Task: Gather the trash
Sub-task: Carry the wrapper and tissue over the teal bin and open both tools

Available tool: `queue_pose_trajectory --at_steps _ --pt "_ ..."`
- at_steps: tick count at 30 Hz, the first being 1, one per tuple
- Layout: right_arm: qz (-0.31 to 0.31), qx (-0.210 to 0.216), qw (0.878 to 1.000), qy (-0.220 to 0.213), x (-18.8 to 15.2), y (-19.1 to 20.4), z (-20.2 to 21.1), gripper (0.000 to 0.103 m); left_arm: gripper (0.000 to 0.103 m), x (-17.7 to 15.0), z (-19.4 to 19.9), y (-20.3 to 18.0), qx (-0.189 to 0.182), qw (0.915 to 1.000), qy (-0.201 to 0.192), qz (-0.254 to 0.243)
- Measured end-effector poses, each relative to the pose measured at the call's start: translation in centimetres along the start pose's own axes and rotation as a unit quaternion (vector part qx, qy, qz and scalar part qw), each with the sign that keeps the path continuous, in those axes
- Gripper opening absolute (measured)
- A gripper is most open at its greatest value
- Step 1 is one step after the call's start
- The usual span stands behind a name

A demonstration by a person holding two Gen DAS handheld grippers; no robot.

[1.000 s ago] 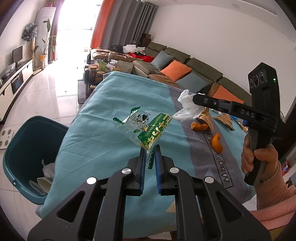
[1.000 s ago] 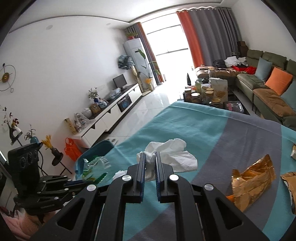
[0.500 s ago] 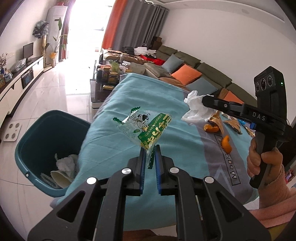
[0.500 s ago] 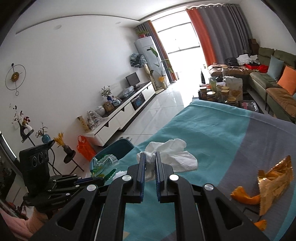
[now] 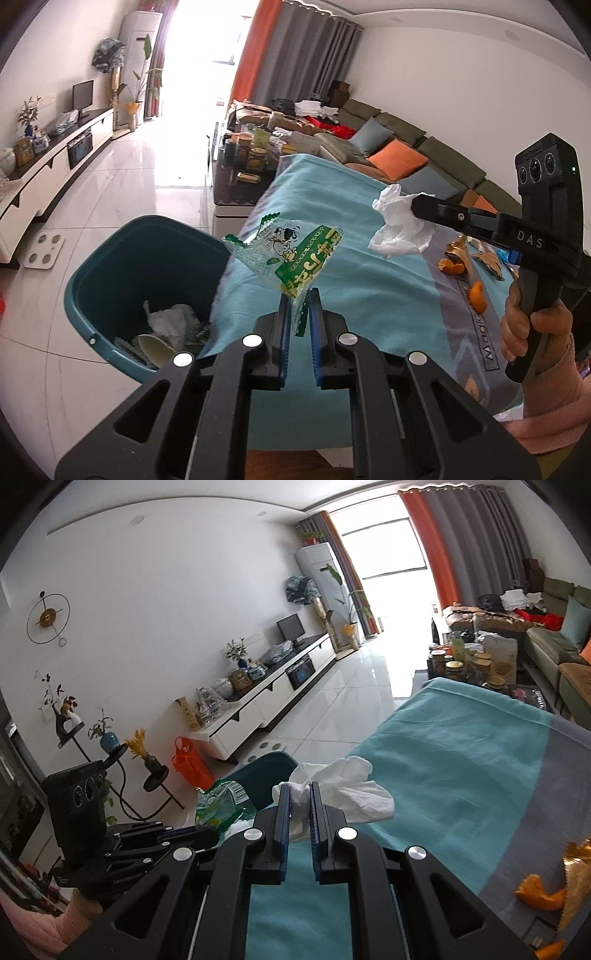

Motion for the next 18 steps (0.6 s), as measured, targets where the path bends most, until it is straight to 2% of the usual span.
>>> queue_pose_trajectory --at_steps 18 --pt "0.021 0.06 0.997 0.041 -0.2 4.6 -6.2 0.009 0.01 0.4 1.3 5.3 0.062 0.9979 -0.009 0.017"
Point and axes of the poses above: each gripper's, at about its wrist camera, not at the fingertips, and z roughly against the way its jaws point, y to its left, x to its top, the point moved 6 cm from there along -z, roughly the way its jaws point, and after that the axes turned 14 degrees about -y, right-handed, at the moved point
